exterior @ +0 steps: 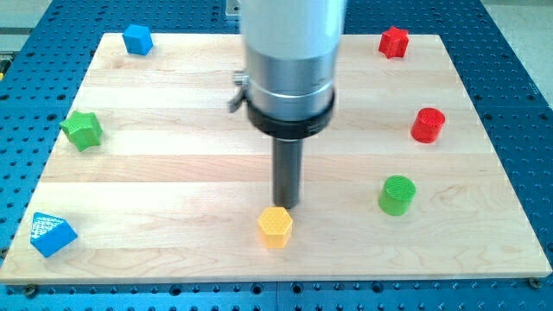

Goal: Place the hexagon and green circle horizontal to each other

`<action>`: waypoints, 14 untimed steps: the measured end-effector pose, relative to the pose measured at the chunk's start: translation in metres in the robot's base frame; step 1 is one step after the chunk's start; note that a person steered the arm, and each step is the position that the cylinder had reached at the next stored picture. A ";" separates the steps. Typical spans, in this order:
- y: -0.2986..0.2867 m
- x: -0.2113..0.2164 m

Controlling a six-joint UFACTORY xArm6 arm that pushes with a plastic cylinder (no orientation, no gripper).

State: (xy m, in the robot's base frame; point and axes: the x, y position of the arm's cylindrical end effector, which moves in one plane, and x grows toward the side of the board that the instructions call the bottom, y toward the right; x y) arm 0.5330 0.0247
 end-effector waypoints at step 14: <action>0.136 -0.003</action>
State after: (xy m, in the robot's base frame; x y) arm 0.5300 0.1609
